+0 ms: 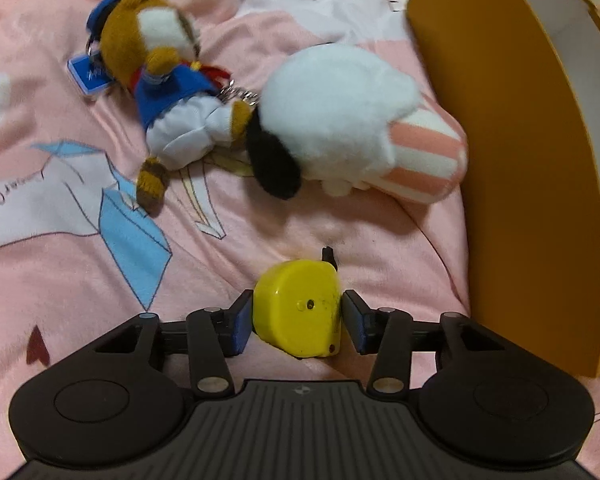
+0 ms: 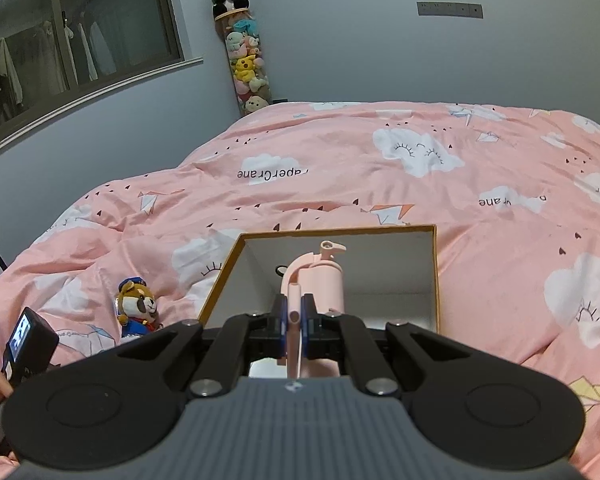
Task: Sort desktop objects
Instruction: 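Carry the selfie stick over the box with the right gripper while the left approaches the yellow tape measure, then grasp the yellow tape measure with the left gripper and lift it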
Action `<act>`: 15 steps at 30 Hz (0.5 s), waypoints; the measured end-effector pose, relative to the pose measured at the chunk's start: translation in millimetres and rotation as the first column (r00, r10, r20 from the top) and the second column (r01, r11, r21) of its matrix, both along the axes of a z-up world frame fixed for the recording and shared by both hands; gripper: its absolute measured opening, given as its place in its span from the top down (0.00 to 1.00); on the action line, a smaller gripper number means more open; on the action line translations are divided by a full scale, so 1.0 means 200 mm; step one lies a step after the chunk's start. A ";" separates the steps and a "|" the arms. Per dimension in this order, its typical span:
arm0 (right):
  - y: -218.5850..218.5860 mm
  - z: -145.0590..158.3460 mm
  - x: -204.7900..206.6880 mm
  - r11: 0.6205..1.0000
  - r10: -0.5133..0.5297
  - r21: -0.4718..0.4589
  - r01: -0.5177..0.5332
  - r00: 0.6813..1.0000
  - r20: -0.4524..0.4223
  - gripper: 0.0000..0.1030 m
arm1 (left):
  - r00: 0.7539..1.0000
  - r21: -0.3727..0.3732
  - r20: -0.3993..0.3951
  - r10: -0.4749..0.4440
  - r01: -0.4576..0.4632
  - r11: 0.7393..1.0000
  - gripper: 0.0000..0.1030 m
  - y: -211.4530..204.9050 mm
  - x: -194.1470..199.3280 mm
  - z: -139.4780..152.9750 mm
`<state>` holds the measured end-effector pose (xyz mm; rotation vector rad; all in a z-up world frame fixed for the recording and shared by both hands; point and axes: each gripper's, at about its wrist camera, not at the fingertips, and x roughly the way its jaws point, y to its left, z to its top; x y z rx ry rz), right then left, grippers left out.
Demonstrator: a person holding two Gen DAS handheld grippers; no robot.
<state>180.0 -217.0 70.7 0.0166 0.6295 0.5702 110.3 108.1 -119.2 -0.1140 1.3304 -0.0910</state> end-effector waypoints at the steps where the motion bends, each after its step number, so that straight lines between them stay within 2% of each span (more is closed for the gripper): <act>1: 0.00 0.00 0.00 1.000 -0.001 0.001 0.001 1.000 -0.003 0.93 | 1.000 0.012 0.011 -0.003 0.003 1.000 0.48 -0.02 -0.01 0.01; 6: 0.00 -0.04 0.00 1.000 -0.012 -0.006 0.012 1.000 -0.019 0.93 | 0.998 0.007 0.059 0.010 -0.011 1.000 0.48 -0.05 -0.08 0.08; 12: 0.00 -0.09 0.03 1.000 -0.024 -0.009 0.024 0.998 -0.052 0.93 | 0.997 0.007 0.071 0.014 -0.014 1.000 0.48 -0.06 -0.10 0.08; 15: 0.01 -0.10 0.02 0.999 -0.023 -0.023 0.022 0.999 -0.049 0.93 | 0.996 -0.023 0.081 0.023 -0.022 1.000 0.47 -0.05 -0.11 0.09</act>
